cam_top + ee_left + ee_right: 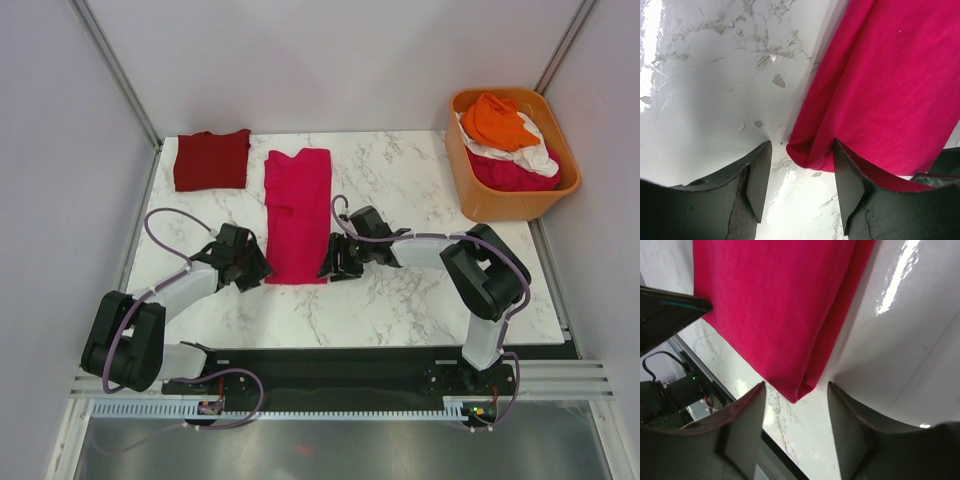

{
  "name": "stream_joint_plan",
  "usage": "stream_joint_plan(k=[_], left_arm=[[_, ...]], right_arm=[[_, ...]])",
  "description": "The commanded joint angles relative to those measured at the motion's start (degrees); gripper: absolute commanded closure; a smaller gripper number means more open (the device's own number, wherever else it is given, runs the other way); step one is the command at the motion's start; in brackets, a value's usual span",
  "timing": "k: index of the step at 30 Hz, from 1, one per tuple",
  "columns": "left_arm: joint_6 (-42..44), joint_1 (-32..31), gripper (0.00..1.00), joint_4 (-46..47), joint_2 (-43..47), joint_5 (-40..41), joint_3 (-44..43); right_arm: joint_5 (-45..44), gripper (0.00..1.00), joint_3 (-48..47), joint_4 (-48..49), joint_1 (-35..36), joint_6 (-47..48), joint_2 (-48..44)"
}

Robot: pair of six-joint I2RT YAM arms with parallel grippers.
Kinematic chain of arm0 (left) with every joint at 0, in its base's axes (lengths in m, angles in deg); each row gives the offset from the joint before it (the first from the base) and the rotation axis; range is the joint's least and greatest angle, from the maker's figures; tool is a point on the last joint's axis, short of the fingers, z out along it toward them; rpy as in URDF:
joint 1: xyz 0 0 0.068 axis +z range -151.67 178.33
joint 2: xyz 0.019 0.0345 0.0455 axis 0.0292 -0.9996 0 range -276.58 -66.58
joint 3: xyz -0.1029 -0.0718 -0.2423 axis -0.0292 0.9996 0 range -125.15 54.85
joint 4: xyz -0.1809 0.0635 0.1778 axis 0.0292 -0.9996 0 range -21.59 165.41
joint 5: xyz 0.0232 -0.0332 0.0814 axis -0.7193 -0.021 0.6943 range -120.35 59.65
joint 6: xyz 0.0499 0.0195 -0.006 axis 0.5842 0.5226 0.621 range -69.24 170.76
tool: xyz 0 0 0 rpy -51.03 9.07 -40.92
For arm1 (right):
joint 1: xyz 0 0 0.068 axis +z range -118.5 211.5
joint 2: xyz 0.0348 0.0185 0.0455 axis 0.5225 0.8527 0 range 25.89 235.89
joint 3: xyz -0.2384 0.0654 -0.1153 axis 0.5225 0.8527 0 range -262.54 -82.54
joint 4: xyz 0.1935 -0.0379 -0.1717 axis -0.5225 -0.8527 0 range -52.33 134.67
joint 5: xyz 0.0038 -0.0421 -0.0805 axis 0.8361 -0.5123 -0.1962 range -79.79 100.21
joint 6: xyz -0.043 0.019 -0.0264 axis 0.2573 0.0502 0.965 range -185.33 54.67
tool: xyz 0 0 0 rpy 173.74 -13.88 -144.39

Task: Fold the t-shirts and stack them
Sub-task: Fold the tshirt

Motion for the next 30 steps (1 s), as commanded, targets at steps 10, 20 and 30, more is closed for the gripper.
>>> stream_joint_plan(k=[10,20,30], left_arm=[[-1.21,-0.85,0.40,-1.28,-2.12,-0.39,3.61],[-1.21,-0.85,0.40,-1.28,-3.71,-0.39,1.86],[-1.21,-2.52,0.40,-1.28,6.57,-0.39,7.48]], right_arm=[[0.03,0.64,3.93,5.73,1.13,-2.07,5.55],[-0.24,1.00,3.05,5.83,1.13,-1.55,6.44],[-0.77,1.00,6.74,3.45,1.22,1.35,-0.42]])
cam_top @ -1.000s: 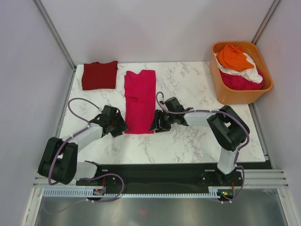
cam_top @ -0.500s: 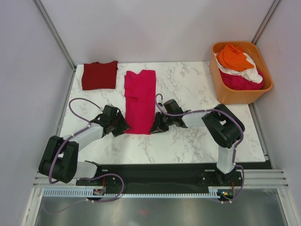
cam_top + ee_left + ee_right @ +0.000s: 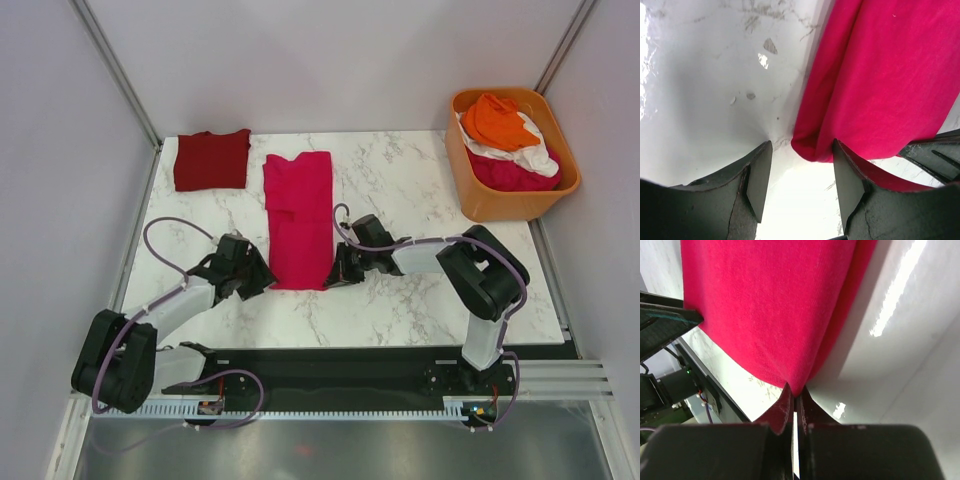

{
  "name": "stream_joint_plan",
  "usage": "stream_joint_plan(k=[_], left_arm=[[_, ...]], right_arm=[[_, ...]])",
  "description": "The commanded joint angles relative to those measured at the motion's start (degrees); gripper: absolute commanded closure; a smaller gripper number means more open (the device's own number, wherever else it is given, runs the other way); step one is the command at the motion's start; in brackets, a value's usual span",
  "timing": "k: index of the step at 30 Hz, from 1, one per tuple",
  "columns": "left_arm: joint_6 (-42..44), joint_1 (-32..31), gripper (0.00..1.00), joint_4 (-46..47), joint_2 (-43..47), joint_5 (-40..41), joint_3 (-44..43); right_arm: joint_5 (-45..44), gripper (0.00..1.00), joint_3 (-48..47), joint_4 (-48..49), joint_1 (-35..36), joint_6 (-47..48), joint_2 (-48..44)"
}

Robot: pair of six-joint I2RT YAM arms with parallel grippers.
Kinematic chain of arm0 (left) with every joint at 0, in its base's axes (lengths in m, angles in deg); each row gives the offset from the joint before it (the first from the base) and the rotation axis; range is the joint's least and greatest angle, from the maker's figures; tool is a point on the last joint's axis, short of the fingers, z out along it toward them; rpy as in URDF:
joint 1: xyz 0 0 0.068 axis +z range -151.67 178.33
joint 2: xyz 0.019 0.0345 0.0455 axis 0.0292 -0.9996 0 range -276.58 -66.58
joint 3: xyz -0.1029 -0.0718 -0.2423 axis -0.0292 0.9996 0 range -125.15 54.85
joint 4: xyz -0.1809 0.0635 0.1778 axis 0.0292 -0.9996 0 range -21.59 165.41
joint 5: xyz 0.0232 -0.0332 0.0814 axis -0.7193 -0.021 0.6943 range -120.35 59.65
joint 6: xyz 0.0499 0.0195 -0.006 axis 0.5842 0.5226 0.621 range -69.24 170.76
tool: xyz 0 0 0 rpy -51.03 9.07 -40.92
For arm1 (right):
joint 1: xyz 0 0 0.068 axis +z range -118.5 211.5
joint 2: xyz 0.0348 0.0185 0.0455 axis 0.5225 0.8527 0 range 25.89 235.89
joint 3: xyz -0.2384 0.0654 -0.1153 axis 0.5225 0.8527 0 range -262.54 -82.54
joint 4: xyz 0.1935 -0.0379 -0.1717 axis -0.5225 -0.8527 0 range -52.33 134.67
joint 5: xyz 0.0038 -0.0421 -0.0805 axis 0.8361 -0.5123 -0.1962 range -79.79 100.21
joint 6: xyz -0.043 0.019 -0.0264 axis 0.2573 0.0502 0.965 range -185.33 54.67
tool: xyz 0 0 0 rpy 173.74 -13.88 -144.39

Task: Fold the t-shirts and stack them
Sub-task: Fold the tshirt

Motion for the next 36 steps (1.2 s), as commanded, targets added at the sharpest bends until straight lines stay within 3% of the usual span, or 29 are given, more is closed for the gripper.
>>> stream_joint_plan(k=[1,9,10,11,12,13,14,20,24,26,29,34,36], left_arm=[[-0.70,-0.53,0.40,-3.62,0.15,0.83,1.73],[-0.70,-2.29,0.40,-3.62,-4.42,0.83,0.85],[-2.79,-2.38,0.61,10.04,-4.60,0.31,0.94],[-2.90,-2.38,0.27,10.61,-4.51,0.21,1.20],[-3.07,-2.38,0.12,11.14,-4.43,0.21,1.46],[-3.08,-2.38,0.02,11.23,-4.25,0.21,1.64],[-3.16,-2.38,0.00,11.15,-3.38,0.21,1.99],[-3.78,-2.56,0.00,2.72,5.41,-0.06,-0.64],[-2.99,-2.56,0.10,-3.18,7.01,3.03,-1.70],[-3.77,-2.56,0.18,-2.75,4.73,1.98,-0.30],[-5.53,-3.08,0.20,1.37,2.00,-0.48,2.25],[-6.15,-3.87,0.12,4.02,0.33,1.00,3.57],[-6.06,-3.87,0.27,5.60,-1.25,2.05,3.66]], right_arm=[[-2.73,1.00,1.76,-3.94,0.52,3.03,-1.38],[-2.29,1.00,0.53,-2.97,1.31,2.60,0.91],[-2.21,1.00,0.44,-3.06,1.48,2.60,1.08],[-1.94,1.00,0.09,-3.06,1.48,2.60,1.34],[-1.77,1.00,-0.08,-3.06,1.57,2.60,1.43],[-1.68,1.00,-0.17,-3.14,1.57,2.68,1.52],[-1.68,1.00,-0.26,-3.32,1.57,2.86,1.52],[-1.77,1.00,0.09,-3.94,1.57,3.56,1.17],[-1.68,1.00,0.09,-3.94,1.57,3.65,1.79],[-1.59,1.00,-0.08,-3.94,1.49,3.83,2.14],[-1.50,1.00,-0.35,-3.94,1.57,3.83,2.57],[-1.41,1.00,-0.52,-3.94,1.57,4.00,2.67],[-1.41,1.00,-0.52,-3.94,1.57,3.92,2.66]])
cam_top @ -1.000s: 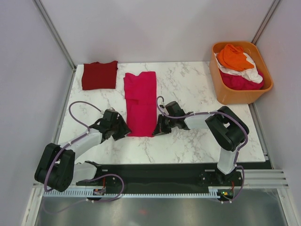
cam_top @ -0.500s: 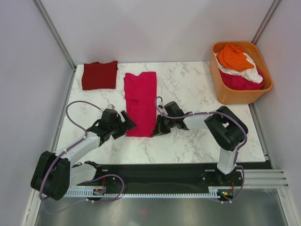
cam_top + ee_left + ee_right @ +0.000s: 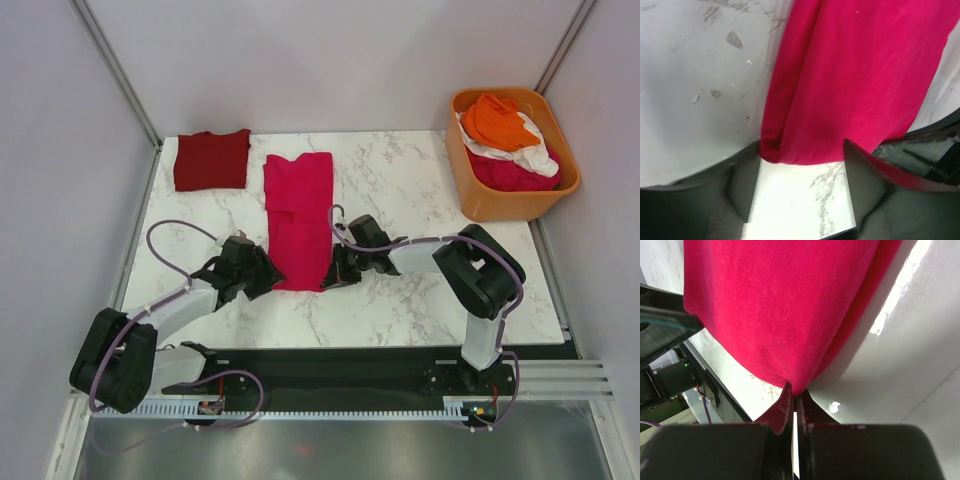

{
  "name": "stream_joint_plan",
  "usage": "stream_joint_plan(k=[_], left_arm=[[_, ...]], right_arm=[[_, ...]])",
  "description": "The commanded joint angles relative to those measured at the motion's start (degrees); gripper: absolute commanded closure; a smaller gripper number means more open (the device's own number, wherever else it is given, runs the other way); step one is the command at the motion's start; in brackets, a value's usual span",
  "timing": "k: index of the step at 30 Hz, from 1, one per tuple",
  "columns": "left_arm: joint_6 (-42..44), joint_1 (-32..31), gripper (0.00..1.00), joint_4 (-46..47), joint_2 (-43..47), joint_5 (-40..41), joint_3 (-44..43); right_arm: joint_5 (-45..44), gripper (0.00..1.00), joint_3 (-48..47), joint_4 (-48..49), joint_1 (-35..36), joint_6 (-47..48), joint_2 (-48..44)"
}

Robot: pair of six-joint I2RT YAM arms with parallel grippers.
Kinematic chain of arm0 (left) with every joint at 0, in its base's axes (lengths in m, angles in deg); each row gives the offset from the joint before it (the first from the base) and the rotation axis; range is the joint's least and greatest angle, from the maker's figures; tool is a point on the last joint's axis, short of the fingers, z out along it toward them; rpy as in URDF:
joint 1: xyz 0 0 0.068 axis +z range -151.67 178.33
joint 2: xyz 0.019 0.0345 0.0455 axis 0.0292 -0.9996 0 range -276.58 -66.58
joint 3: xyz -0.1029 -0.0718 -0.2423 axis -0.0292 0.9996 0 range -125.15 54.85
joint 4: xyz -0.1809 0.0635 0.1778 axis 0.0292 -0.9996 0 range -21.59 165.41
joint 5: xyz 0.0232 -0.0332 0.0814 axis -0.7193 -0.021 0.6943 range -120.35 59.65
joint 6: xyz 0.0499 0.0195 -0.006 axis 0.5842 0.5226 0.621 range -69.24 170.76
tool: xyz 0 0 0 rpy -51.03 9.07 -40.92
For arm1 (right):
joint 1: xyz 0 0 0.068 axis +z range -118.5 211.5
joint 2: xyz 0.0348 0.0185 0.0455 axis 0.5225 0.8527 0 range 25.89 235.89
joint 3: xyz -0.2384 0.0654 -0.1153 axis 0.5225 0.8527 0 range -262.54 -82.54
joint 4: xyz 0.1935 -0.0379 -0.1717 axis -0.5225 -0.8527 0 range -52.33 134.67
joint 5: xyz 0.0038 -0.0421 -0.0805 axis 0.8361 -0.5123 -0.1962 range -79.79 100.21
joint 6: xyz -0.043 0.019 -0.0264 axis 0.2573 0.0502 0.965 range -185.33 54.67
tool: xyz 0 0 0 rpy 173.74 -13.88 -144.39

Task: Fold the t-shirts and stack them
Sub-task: Fold the tshirt

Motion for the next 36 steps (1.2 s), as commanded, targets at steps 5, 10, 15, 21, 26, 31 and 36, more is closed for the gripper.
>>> stream_joint_plan(k=[5,10,15,21,26,31,36], left_arm=[[-1.45,-0.33,0.98,1.42,-6.48,2.37,0.84],[-1.63,-0.33,0.98,-0.59,-2.54,2.37,2.15],[-1.80,-0.42,0.98,-7.36,5.54,1.49,3.03],[-3.21,-0.77,0.98,-16.24,18.64,-1.49,6.45],[-4.27,-1.65,0.98,-23.88,26.63,-2.39,4.89],[-1.03,-1.65,0.98,-34.61,28.50,1.39,-8.28],[2.50,-1.65,0.98,-36.12,19.04,4.81,-21.91]], right_arm=[[-2.27,1.00,0.22,-3.50,0.63,2.25,1.94],[-2.44,1.00,1.18,-3.85,0.63,2.17,0.37],[-2.27,1.00,3.81,-4.64,0.72,1.90,-2.97],[-3.75,1.00,8.21,-7.01,2.56,0.33,-10.88],[-5.95,1.00,8.48,-11.66,5.20,-1.70,-17.56],[-11.22,1.00,0.85,-18.69,4.94,0.05,-21.70],[-13.34,1.00,-14.06,-26.17,2.83,4.18,-17.59]])
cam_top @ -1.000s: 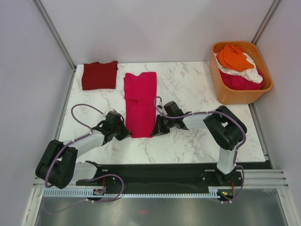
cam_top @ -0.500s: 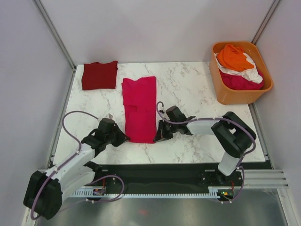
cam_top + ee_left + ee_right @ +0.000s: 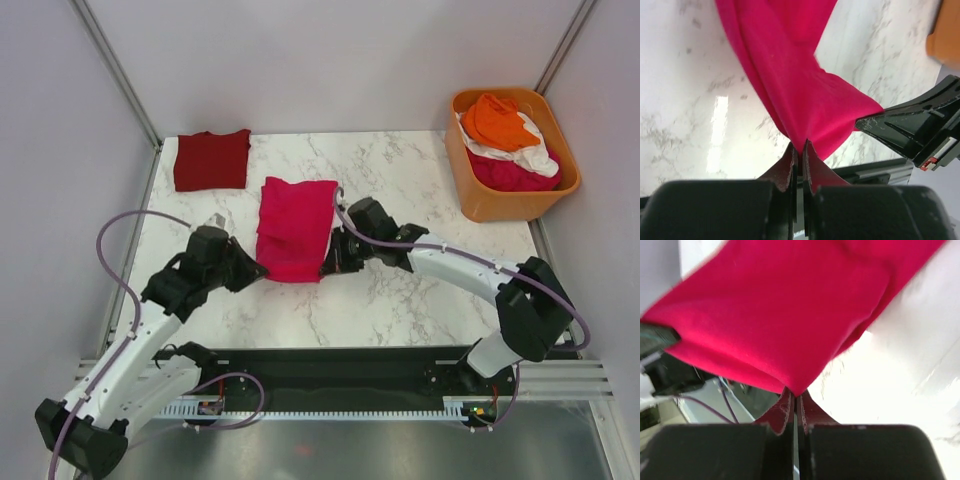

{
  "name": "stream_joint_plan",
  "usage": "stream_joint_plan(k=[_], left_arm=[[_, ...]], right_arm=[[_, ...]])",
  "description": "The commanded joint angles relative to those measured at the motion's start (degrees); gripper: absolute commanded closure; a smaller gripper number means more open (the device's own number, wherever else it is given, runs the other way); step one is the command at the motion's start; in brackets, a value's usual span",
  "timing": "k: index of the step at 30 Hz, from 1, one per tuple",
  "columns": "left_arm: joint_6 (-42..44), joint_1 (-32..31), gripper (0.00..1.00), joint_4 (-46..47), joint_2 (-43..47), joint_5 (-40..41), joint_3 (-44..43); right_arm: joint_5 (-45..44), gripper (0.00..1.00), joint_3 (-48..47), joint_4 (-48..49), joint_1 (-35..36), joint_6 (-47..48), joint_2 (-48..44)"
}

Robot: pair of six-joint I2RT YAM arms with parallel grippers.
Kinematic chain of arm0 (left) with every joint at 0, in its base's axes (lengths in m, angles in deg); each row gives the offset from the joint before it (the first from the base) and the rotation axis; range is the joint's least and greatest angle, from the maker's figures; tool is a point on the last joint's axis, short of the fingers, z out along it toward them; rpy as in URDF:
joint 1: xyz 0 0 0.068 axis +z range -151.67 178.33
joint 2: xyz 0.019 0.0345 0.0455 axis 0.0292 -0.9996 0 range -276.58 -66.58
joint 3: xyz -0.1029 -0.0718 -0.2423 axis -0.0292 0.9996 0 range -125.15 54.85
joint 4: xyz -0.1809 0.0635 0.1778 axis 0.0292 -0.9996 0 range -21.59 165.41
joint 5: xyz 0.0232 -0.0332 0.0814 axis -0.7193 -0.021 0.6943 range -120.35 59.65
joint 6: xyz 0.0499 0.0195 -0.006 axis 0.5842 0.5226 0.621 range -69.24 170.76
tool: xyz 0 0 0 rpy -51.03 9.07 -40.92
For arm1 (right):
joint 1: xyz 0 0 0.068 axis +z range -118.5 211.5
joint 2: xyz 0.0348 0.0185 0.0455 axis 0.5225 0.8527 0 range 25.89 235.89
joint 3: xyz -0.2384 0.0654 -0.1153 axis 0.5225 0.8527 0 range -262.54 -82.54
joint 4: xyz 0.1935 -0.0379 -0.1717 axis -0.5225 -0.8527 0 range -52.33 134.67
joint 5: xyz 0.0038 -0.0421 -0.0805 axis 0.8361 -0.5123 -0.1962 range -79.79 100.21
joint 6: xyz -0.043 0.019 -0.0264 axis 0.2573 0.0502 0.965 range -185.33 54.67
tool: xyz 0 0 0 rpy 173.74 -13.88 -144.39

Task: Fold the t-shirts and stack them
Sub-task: Fold the tshirt

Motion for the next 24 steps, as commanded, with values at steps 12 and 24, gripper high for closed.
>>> stream_joint_plan(k=[12,24], left_arm=[[15.14,0.53,0.98,-2.51,-36.48,9.83,-37.44],[19.37,5.45,0.98,-3.21,-56.18,3.95,-55.55]], right_arm=[[-3.92,1.00,-32.96,-14.35,-10.37,9.37,16.73],[0.74,1.00,-39.90,-14.88,-14.24,8.67,24.99]])
